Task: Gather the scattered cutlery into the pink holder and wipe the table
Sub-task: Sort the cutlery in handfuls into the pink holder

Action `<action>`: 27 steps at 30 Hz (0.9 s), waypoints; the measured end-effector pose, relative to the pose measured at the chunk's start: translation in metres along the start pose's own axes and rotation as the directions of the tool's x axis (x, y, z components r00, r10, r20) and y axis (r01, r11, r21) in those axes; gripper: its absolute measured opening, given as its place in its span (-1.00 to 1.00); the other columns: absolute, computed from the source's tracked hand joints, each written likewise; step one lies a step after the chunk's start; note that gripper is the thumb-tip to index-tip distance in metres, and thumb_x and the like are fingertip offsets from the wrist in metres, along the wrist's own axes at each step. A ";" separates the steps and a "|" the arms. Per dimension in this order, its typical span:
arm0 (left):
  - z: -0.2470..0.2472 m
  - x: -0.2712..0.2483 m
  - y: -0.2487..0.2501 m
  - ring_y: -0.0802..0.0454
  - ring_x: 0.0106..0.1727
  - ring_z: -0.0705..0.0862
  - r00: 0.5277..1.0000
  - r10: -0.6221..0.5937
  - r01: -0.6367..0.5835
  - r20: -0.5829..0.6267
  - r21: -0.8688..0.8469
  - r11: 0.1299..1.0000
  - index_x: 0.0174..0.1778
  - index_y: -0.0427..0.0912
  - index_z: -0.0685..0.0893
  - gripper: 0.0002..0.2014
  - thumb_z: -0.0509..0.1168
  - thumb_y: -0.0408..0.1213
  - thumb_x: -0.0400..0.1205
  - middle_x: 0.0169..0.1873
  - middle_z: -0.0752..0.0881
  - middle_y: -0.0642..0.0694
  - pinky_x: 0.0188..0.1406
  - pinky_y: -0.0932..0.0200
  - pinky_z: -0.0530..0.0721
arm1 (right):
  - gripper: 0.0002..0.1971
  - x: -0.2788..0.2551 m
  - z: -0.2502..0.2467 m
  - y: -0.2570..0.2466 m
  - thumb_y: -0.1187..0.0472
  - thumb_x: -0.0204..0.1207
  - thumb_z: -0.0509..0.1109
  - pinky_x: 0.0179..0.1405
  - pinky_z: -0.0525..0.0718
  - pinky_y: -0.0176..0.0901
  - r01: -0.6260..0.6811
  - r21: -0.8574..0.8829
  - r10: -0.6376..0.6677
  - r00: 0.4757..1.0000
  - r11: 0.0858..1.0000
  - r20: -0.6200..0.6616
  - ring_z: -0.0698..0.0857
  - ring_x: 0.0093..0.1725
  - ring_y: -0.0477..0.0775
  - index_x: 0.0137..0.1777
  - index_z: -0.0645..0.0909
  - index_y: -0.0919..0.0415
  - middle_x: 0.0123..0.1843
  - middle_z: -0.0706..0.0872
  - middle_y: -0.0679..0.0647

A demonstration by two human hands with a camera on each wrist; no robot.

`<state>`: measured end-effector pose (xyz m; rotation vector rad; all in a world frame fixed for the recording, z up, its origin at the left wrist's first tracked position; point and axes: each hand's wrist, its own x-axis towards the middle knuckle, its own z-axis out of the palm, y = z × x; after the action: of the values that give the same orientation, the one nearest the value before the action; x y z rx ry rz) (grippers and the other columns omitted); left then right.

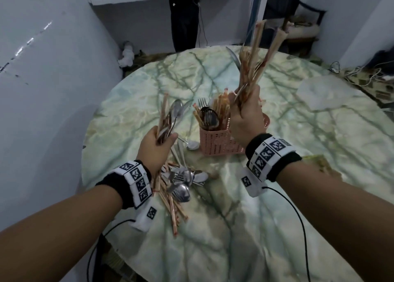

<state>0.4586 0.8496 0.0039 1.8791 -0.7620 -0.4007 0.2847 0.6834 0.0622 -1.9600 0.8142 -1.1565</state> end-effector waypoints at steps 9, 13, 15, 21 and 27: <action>0.067 0.028 0.029 0.01 -0.48 0.52 0.942 -0.333 0.302 -0.037 -0.338 0.891 -0.26 -0.13 0.77 -0.83 0.61 -0.16 0.46 -0.59 0.60 0.08 -0.37 0.19 0.50 | -0.75 0.029 -0.002 0.016 0.19 0.75 0.21 -0.15 0.76 0.11 -0.132 -0.001 0.132 0.991 0.991 -0.019 0.79 -0.08 0.14 0.24 0.18 -0.02 0.02 0.75 0.11; 0.084 0.022 0.027 0.14 -0.60 0.47 0.924 -0.382 0.357 0.007 -0.375 0.856 -0.24 -0.13 0.74 -0.84 0.60 -0.21 0.46 -0.63 0.56 0.12 -0.49 0.23 0.42 | -0.78 0.033 -0.001 0.022 0.22 0.73 0.19 -0.10 0.77 0.17 -0.145 -0.012 0.145 0.989 0.989 -0.005 0.79 0.01 0.21 0.26 0.21 0.12 0.08 0.75 0.18; 0.088 0.023 0.026 0.12 -0.62 0.45 0.922 -0.387 0.363 0.001 -0.352 0.863 -0.31 -0.11 0.70 -0.82 0.57 -0.19 0.48 -0.67 0.53 0.11 -0.51 0.22 0.41 | -0.78 0.033 0.002 0.025 0.17 0.68 0.16 -0.10 0.79 0.31 -0.119 -0.006 0.119 0.993 0.993 0.004 0.80 0.06 0.25 0.21 0.18 0.06 0.07 0.73 0.22; 0.098 0.028 0.026 0.08 -0.64 0.41 0.927 -0.372 0.341 -0.042 -0.316 0.885 -0.42 -0.09 0.62 -0.75 0.52 -0.20 0.51 -0.68 0.49 0.09 -0.47 0.17 0.40 | -0.78 0.036 0.008 0.031 0.26 0.71 0.24 -0.14 0.75 0.32 -0.087 -0.030 0.088 0.996 0.996 0.014 0.77 -0.06 0.25 0.20 0.24 0.12 -0.02 0.72 0.18; 0.101 0.026 0.028 0.10 -0.65 0.38 0.924 -0.381 0.344 -0.044 -0.343 0.874 -0.43 -0.08 0.60 -0.73 0.50 -0.25 0.55 -0.66 0.49 0.05 -0.55 0.22 0.37 | -0.57 0.048 0.013 0.028 0.04 0.63 0.14 0.02 0.76 0.31 -0.148 0.016 0.147 0.989 0.989 0.003 0.78 0.15 0.26 0.40 0.25 0.24 0.17 0.76 0.25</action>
<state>0.4095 0.7545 -0.0120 1.7035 -0.2395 -0.6155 0.3112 0.6332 0.0567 -1.8538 0.9293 -1.0704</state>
